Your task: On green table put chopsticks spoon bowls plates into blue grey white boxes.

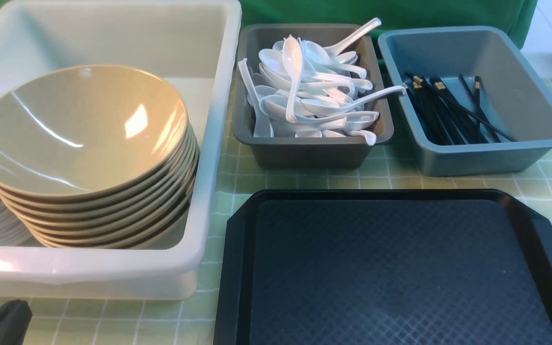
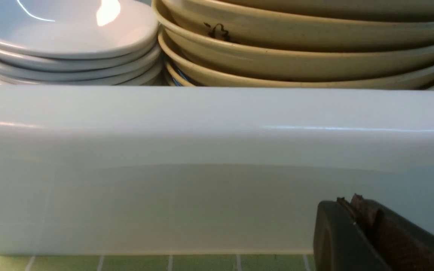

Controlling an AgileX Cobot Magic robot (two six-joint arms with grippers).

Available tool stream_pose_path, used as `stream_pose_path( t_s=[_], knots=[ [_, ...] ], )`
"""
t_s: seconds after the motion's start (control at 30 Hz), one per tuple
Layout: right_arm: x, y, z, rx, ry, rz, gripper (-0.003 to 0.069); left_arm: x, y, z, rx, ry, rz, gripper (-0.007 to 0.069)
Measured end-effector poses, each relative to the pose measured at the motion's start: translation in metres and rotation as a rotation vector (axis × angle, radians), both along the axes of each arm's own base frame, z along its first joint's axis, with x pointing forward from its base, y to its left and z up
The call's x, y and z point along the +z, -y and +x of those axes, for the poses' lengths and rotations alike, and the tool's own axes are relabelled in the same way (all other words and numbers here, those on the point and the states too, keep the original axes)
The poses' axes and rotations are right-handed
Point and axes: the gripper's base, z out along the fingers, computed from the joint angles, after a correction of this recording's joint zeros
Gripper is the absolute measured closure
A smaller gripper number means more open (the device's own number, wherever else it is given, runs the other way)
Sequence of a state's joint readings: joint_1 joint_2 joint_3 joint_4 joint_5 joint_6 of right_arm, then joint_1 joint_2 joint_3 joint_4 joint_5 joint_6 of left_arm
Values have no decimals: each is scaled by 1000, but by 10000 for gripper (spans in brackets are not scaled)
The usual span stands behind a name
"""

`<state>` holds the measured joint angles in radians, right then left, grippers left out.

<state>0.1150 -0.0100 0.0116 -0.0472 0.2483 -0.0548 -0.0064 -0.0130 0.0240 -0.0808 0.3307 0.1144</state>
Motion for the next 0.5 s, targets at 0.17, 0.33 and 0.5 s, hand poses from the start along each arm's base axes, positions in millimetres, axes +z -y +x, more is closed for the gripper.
stream_pose_path(
  t_s=[0.17, 0.33, 0.5],
  knots=[
    [-2, 6, 0, -136, -27, 52, 497, 0, 0, 0, 0, 2, 0, 626],
    [-2, 8, 0, -175, -25, 59, 493, 0, 0, 0, 0, 2, 0, 626],
    [-1, 9, -1, -195, -23, 61, 487, 0, 0, 0, 0, 2, 0, 626]
  ],
)
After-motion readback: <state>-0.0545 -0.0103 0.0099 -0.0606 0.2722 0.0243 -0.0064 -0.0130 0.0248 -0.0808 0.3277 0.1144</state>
